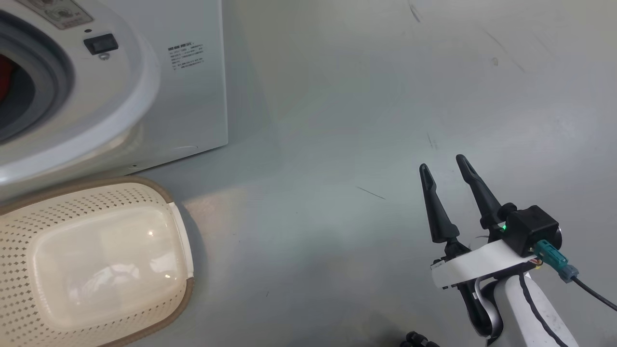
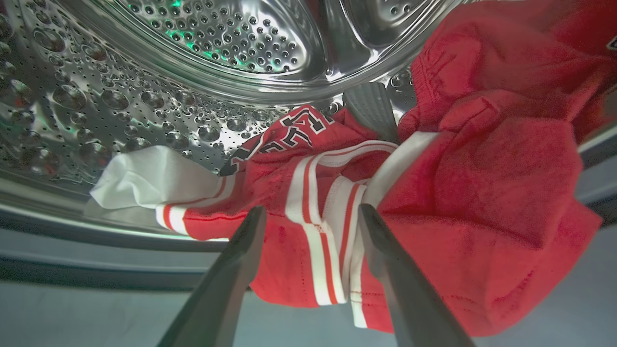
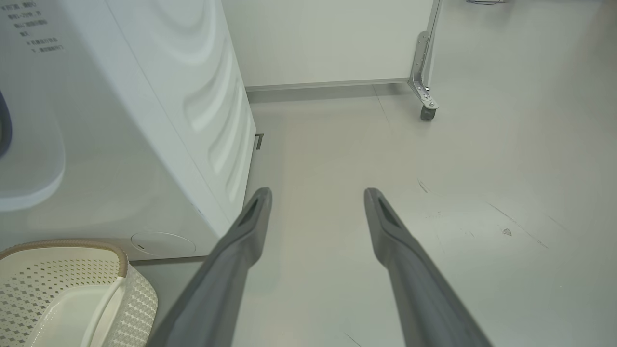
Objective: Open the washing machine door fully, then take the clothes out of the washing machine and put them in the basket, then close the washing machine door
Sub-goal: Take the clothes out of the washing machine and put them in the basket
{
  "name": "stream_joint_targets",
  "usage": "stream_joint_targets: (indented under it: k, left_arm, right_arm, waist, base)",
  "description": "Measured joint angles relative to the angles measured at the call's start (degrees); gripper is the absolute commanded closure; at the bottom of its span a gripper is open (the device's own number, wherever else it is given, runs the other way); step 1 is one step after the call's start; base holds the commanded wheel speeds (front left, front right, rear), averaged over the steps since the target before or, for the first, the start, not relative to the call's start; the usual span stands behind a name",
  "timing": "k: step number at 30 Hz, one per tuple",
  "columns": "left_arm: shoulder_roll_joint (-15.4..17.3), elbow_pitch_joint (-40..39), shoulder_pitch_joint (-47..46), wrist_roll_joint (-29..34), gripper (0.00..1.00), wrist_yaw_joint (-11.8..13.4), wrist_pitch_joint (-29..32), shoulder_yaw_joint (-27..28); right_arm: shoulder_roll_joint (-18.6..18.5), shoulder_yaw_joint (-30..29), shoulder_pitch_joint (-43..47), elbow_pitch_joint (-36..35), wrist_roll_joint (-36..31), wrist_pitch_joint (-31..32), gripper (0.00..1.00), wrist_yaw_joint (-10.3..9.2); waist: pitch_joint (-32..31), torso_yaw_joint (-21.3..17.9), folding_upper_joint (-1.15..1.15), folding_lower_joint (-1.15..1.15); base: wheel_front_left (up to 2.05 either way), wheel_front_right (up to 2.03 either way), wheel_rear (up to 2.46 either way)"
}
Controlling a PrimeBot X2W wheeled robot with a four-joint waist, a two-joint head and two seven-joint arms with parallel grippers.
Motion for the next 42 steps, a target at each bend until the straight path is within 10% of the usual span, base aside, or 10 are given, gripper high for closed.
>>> stream_joint_targets:
  k: [33, 35, 42]
  left_arm:
    - [4.9, 10.6, -9.6, 7.1, 0.0, 0.0, 8.3, -5.5]
    - [4.9, 11.0, -10.0, 7.1, 1.0, 0.0, 8.3, -5.5]
    - [4.5, 11.7, -11.5, 7.0, 1.0, 0.0, 7.9, -5.6]
  right_arm:
    - [0.1, 2.9, -2.1, -0.4, 1.9, 0.0, 0.0, -0.12]
    - [0.1, 3.0, -2.2, -0.6, 1.9, 0.0, 0.0, -0.12]
    - [0.1, 2.9, -2.6, -0.6, 1.9, 0.0, 0.0, -0.6]
  waist:
    - [2.3, -2.4, 0.0, 0.0]
    - [2.5, -2.4, 0.0, 0.0]
    - [2.6, -2.2, 0.0, 0.0]
  base:
    - [0.0, 0.0, 0.0]
    - [0.0, 0.0, 0.0]
    - [0.0, 0.0, 0.0]
